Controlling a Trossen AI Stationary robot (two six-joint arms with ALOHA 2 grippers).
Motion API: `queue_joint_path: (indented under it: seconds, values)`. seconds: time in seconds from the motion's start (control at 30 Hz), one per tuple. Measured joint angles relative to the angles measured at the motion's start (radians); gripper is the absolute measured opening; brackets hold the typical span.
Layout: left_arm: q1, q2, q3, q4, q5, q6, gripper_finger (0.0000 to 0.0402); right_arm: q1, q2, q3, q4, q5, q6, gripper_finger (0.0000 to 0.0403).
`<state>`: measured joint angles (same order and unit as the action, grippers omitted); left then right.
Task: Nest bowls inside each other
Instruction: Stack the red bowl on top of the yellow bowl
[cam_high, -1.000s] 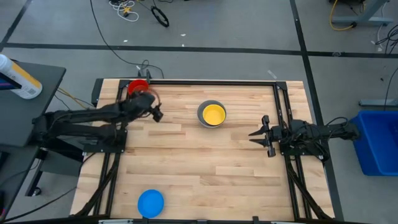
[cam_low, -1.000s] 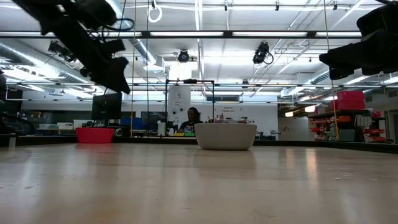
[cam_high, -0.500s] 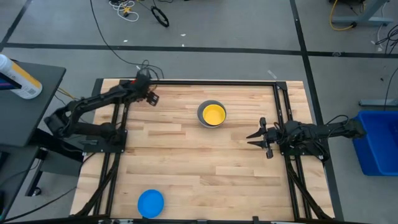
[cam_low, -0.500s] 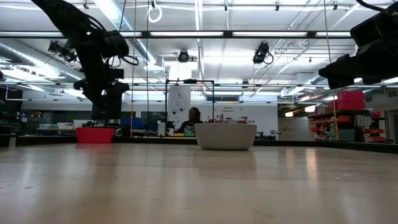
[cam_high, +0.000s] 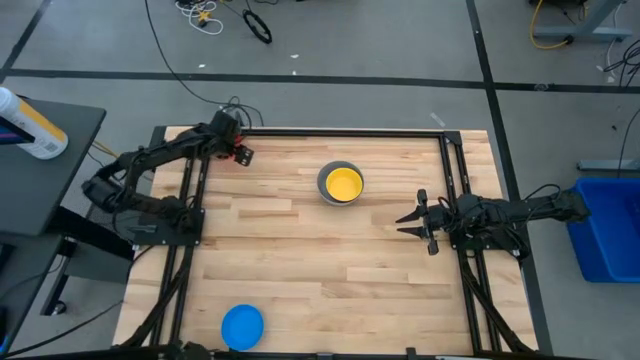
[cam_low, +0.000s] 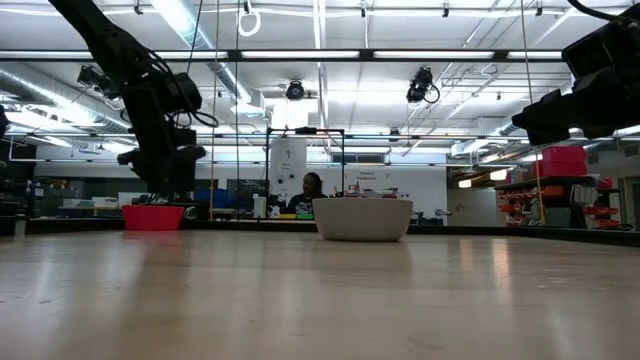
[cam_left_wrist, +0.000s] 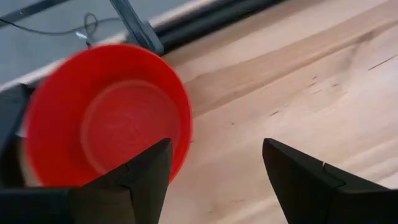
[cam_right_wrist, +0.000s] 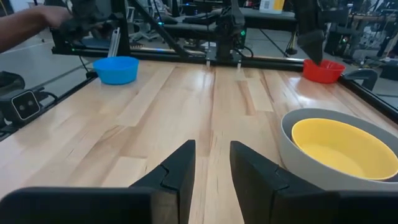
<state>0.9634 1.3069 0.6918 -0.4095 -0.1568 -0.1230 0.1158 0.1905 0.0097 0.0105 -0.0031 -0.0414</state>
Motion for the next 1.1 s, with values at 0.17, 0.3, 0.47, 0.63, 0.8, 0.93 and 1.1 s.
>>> queue_joint_path:
  seconds: [0.17,0.3,0.47,0.63,0.8,0.93,1.1]
  values:
    - [-0.002,0.084,0.003,0.038,0.013,0.008,0.0256,0.000,0.000,0.000,0.000,-0.001,0.000,0.0109]
    - [-0.002,0.097,0.018,0.050,0.003,0.003,0.0246,0.000,0.000,0.000,0.000,0.000,0.000,0.0110]
    - [-0.002,0.096,0.018,0.058,-0.037,-0.016,0.0226,0.000,0.000,0.000,0.000,0.000,0.000,0.0109]
    - [-0.002,0.096,0.018,0.057,-0.075,-0.045,0.0205,0.000,0.000,0.000,0.000,0.000,0.000,0.0110]
    - [-0.002,0.100,0.018,0.049,-0.079,-0.055,0.0197,0.000,0.000,0.000,0.000,-0.009,0.000,0.0109]
    - [-0.002,0.103,0.018,0.026,-0.080,-0.074,0.0203,0.000,0.000,0.000,0.000,-0.009,0.000,0.0109]
    - [-0.002,0.103,0.018,0.008,-0.080,-0.119,0.0203,0.000,0.000,0.000,0.000,-0.011,0.000,0.0110]
